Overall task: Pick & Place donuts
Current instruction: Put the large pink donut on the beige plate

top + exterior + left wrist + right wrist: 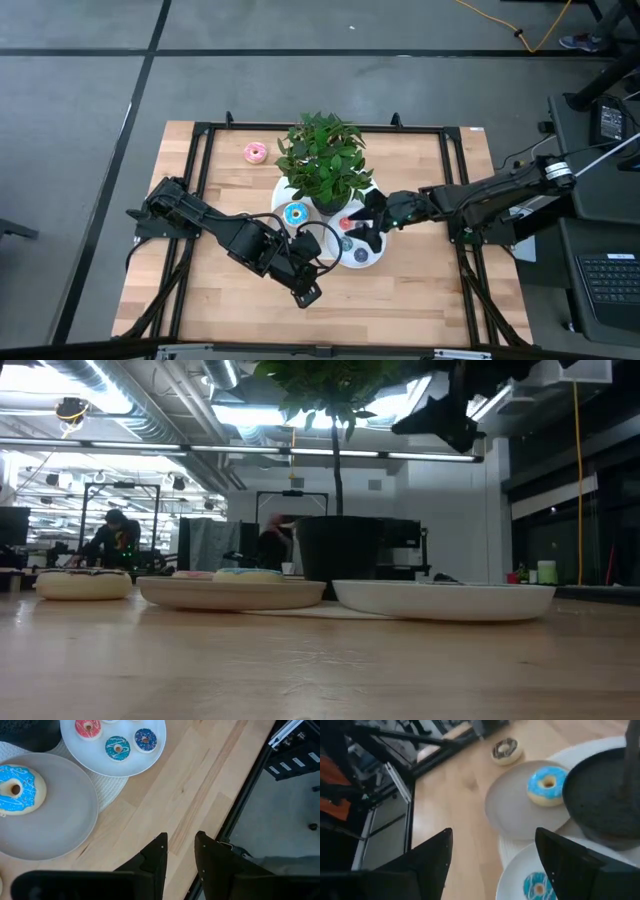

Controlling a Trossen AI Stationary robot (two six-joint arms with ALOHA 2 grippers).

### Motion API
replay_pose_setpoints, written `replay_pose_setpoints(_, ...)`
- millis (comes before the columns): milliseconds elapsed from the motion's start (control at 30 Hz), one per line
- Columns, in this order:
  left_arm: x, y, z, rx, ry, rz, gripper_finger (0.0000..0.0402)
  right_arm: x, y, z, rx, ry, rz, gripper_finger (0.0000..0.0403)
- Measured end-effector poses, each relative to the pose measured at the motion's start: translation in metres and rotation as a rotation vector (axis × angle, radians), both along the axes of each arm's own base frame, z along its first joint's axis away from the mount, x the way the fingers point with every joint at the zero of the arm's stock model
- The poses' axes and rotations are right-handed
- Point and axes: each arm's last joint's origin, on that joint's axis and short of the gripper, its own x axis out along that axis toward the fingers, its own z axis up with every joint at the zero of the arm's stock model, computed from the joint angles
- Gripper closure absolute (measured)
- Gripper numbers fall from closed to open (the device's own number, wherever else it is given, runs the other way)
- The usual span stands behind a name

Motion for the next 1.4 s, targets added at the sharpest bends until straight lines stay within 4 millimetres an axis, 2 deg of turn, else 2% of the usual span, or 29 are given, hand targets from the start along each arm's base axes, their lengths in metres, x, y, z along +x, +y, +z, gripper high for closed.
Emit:
replay_pose_setpoints(233,0.000,0.000,0.000,0.000,0.000,0.000,0.0307,-0.007,-0.004,-0.031,-0.020,-0.118,-0.079,0.0124)
replay_pose_setpoints(433,0.000,0.000,0.000,0.000,0.000,0.000,0.0311,-0.020,-0.007,-0.059,-0.085,-0.082,-0.049,0.0124)
replay_pose_setpoints(633,0.000,0.000,0.000,0.000,0.000,0.000,0.0308,-0.043,-0.017,-0.078,-0.233,-0.042,0.007,0.0124)
replay_pose_setpoints(833,0.000,0.000,0.000,0.000,0.000,0.000,0.0310,-0.065,-0.036,-0.071,-0.307,-0.112,-0.006,0.0124)
replay_pose_setpoints(1133,0.000,0.000,0.000,0.000,0.000,0.000,0.0307,-0.099,-0.072,-0.054,-0.350,-0.251,-0.204,0.0124)
replay_pose_setpoints(1300,0.000,0.000,0.000,0.000,0.000,0.000,0.0310,-0.115,-0.087,-0.054,-0.412,-0.261,-0.296,0.0124)
replay_pose_setpoints(1400,0.000,0.000,0.000,0.000,0.000,0.000,0.0310,-0.124,-0.097,-0.055,-0.442,-0.248,-0.410,0.0124)
